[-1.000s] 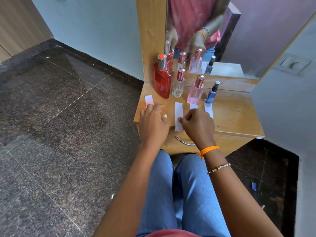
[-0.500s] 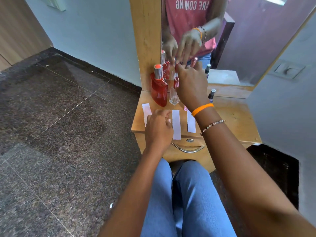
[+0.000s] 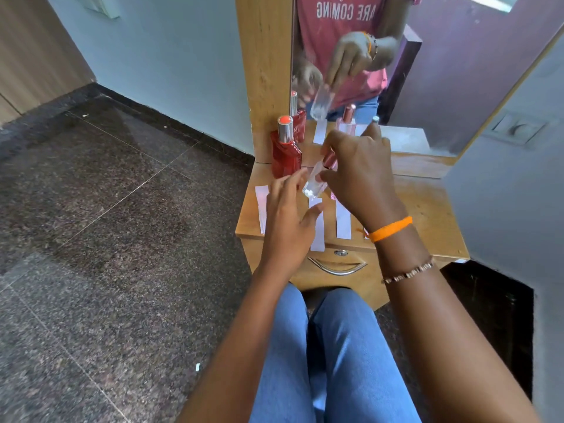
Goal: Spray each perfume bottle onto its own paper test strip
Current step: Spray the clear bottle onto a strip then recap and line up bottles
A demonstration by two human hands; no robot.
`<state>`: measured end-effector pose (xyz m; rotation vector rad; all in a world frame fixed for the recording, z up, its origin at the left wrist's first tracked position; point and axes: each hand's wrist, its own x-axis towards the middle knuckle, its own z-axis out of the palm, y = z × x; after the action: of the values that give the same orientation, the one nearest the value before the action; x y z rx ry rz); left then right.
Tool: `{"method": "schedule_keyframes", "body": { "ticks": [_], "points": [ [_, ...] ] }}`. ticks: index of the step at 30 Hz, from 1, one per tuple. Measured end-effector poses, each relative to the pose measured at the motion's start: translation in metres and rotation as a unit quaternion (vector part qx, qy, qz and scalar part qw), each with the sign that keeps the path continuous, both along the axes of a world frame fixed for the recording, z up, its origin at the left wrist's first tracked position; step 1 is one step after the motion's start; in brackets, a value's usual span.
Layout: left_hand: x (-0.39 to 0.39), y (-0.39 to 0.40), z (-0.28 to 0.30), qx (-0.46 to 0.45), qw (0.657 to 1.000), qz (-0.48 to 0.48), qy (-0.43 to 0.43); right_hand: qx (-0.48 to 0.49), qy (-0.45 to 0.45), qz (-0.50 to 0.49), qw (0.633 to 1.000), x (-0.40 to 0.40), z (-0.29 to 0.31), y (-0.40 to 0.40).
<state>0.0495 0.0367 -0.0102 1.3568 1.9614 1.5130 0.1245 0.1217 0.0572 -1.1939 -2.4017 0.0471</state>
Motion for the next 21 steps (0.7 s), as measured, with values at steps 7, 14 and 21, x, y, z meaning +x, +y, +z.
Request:
{"method": "schedule_keyframes", "body": {
  "ticks": [7, 14, 21],
  "points": [
    [0.011, -0.010, -0.002, 0.035, 0.998, -0.045, 0.009, -0.092, 0.112, 0.054, 0.988, 0.027, -0.011, -0.033],
    [0.021, -0.018, -0.009, -0.004, 0.995, -0.082, -0.062, -0.255, 0.325, 0.069, 0.908, 0.052, -0.025, -0.034],
    [0.020, -0.014, -0.016, -0.038, 0.996, -0.033, -0.076, -0.202, 0.288, -0.004, 0.936, 0.076, -0.054, -0.024]
  ]
}}
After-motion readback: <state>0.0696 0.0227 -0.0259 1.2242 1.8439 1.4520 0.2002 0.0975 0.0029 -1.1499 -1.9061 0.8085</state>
